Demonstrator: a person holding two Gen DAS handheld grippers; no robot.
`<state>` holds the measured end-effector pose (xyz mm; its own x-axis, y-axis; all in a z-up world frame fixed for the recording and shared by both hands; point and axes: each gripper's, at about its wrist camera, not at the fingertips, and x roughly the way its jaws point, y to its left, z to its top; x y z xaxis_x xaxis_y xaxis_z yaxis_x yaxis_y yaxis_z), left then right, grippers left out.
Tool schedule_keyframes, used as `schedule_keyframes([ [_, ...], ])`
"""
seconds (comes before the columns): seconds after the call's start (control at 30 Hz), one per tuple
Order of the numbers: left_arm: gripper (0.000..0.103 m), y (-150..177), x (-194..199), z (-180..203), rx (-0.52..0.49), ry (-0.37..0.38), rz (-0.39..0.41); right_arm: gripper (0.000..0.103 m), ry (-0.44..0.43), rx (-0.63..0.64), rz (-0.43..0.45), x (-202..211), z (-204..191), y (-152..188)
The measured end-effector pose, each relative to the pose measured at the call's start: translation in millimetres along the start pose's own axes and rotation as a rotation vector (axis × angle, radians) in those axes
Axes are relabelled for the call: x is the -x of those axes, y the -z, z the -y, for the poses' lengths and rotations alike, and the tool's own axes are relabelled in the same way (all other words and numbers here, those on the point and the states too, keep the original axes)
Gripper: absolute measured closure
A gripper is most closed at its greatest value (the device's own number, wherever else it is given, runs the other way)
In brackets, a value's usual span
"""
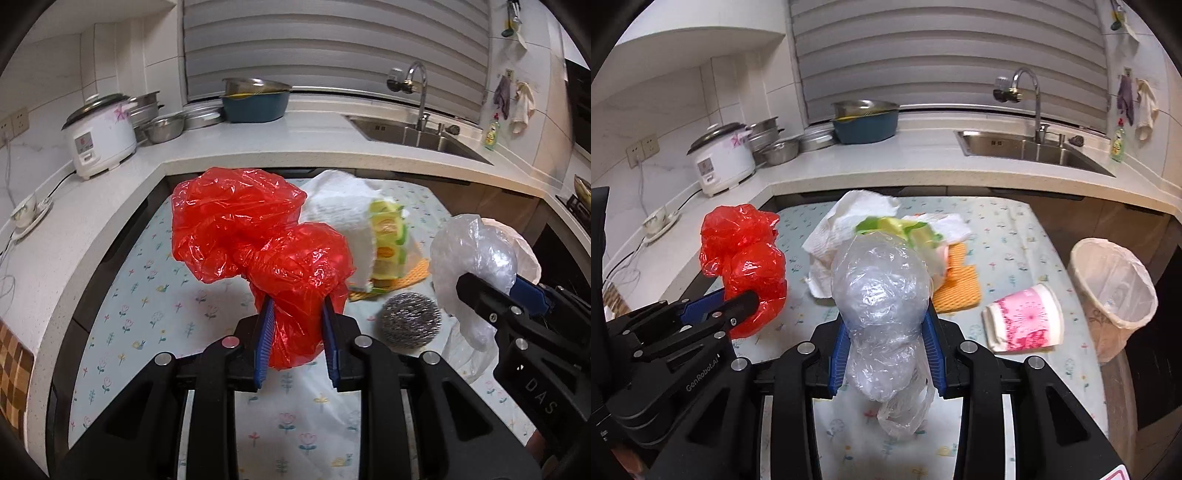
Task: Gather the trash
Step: 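Carry both held bags over the white wastebasket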
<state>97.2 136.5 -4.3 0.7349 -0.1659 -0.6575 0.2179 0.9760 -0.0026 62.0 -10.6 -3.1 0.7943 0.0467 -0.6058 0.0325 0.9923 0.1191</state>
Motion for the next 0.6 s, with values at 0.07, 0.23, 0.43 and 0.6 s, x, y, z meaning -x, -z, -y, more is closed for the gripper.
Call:
schedule_keyframes([
  [0.07, 0.08, -6, 5, 22, -0.03, 0.029, 0.019, 0.069, 0.034, -0.024, 0.023, 12, 21, -2],
  [0.23, 0.08, -21, 9, 80, -0.105, 0.114, 0.042, 0.069, 0.117, -0.077, 0.067, 36, 75, -7],
  [0.43, 0.08, -36, 0, 154, -0.2, 0.214, 0.052, 0.068, 0.221, -0.15, 0.094, 49, 142, -10],
  [0.6, 0.08, -46, -17, 208, -0.266, 0.284, 0.041, 0.068, 0.281, -0.228, 0.097, 48, 197, -8],
])
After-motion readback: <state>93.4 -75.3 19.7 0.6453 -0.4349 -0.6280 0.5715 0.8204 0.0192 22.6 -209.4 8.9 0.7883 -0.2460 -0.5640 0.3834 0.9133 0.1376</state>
